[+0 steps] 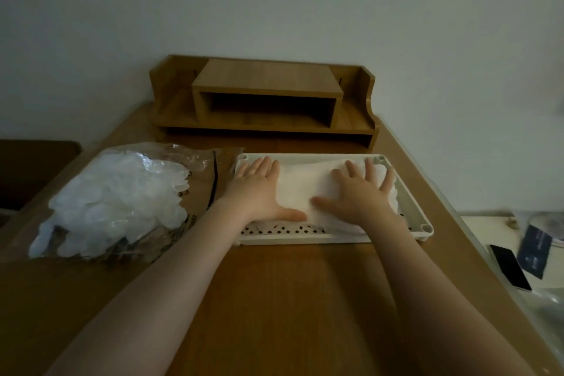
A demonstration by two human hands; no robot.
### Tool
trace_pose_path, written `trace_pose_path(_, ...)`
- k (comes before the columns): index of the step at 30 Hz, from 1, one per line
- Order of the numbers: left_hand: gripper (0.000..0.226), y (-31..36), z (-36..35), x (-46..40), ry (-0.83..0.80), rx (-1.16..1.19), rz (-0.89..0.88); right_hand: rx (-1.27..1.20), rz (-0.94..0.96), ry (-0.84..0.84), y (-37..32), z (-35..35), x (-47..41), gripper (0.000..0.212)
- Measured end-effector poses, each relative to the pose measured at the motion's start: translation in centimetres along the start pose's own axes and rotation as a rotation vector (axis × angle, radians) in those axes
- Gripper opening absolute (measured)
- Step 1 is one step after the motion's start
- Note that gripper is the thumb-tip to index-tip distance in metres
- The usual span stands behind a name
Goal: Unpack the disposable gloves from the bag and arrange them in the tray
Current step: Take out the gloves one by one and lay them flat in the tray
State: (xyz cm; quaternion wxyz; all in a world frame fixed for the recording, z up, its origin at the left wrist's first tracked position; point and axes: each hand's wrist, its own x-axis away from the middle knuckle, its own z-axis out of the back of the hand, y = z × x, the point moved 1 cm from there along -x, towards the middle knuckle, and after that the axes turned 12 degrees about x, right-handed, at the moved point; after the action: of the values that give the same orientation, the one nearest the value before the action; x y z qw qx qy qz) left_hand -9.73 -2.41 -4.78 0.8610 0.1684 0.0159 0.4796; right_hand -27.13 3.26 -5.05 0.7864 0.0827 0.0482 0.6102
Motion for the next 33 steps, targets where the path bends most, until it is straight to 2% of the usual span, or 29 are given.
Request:
trace_pose_path(2,0.095,0.4,1.8,1.4,0.129,0.142,-0.093,-0.075,-0.024,0.178,-1.7,2.1,0.8,0.052)
trace_pose_path(5,0.055,-0.3,4.4,4.2,0.525,0.257,-0.219,-0.322,0.113,0.405,-5.4,4.2,1.9,0.033)
trace_pose_path(6,0.044,-1.2,5.1,4.9,0.647,0.275,-0.254,-0.413,0.204,0.439,-6.9,4.7,2.1,0.029)
trace_pose_path(8,0.03,-3.4,6.0,5.6,0.753,0.359,-0.264,-0.576,0.369,0.406,-9.5,5.4,2.1,0.024)
trace_pose_path(12,0.023,-8.2,6.4,6.3,0.744,0.367,-0.175,-0.495,0.564,0.159,-15.2,5.6,0.9,0.023)
trace_pose_path(14,0.024,-10.3,5.7,6.5,0.714,0.296,-0.13,-0.457,0.557,-0.028,-17.8,5.3,0.2,0.021)
trace_pose_path(16,0.026,-12.1,5.0,6.5,0.694,0.218,-0.083,-0.467,0.516,-0.142,-19.6,5.1,-0.4,0.023)
trace_pose_path(18,0.031,-13.3,4.7,6.6,0.69,0.295,-0.045,-0.54,0.466,-0.175,-20.8,4.7,-0.8,0.017)
trace_pose_path(21,0.04,-13.8,4.9,7.0,0.662,0.537,-0.033,-0.782,0.409,-0.314,-21.7,4.5,-0.4,0.031)
trace_pose_path(22,0.041,-13.7,5.0,7.0,0.658,0.569,-0.047,-0.799,0.401,-0.348,-21.9,4.5,-0.4,0.028)
trace_pose_path(24,0.041,-13.4,5.0,6.6,0.654,0.618,-0.092,-0.722,0.391,-0.335,-21.8,4.5,-0.4,0.02)
trace_pose_path(26,0.039,-13.2,4.9,6.3,0.638,0.652,-0.115,-0.698,0.361,-0.315,-21.5,4.3,-0.2,0.026)
trace_pose_path(30,0.036,-13.2,4.6,6.4,0.638,0.695,-0.135,-0.84,0.362,-0.406,-20.5,4.2,0.7,0.026)
trace_pose_path(33,0.034,-13.3,4.5,6.5,0.637,0.723,-0.127,-0.654,0.432,-0.372,-20.9,4.2,0.9,0.019)
